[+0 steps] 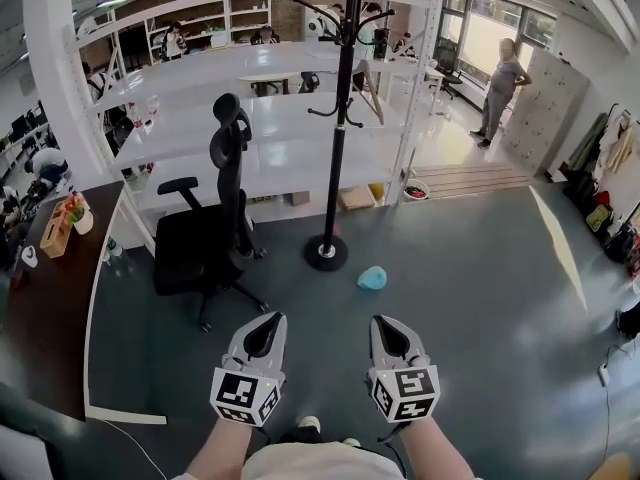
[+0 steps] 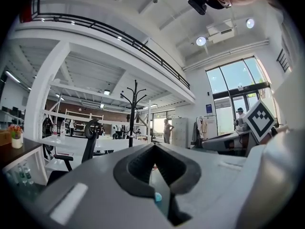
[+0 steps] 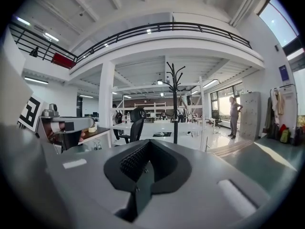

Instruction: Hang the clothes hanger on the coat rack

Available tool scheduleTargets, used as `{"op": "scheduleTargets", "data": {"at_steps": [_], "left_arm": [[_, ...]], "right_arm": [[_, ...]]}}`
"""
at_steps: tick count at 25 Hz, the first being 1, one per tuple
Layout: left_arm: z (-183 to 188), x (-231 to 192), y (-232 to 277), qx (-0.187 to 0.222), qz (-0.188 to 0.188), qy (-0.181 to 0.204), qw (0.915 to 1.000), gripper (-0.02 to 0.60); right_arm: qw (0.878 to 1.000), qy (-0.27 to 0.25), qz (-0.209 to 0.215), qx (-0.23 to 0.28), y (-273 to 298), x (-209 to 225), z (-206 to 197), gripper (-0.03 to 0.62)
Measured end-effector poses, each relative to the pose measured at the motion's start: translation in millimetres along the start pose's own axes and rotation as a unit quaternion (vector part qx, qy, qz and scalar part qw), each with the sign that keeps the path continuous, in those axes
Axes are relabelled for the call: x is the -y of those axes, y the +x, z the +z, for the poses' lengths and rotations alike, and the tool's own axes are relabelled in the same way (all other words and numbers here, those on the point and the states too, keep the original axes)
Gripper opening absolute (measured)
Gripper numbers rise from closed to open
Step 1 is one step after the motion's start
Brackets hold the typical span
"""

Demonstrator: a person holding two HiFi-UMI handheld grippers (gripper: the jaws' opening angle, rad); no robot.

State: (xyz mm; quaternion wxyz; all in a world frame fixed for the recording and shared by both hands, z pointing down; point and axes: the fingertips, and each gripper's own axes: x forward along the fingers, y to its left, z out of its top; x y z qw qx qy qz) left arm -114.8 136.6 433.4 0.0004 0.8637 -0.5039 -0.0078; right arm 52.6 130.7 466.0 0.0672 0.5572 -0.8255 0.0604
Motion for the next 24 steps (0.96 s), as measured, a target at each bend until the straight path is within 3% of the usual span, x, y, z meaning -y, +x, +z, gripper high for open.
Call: {"op": "scheduleTargets", "data": {"at_steps": [24], "left_arm": [[10,16,3,0.008,-0.002,0.005,1.0,0.0]], "right_arm": [[1.0,-0.004,-0.01,0.0,-11,11,2,0.025]]}}
